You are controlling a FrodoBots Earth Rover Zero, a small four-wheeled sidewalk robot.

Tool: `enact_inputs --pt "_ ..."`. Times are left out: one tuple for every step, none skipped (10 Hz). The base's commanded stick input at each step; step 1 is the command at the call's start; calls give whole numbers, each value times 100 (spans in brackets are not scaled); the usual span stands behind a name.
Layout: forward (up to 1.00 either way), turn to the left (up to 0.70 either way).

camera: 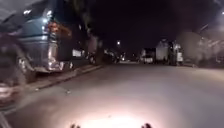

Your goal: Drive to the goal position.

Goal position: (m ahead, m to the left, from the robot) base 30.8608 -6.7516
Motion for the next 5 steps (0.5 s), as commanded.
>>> enact_inputs --pt "70 0" --pt "70 0" --pt "70 0" --pt "70 0" --pt "70 0"
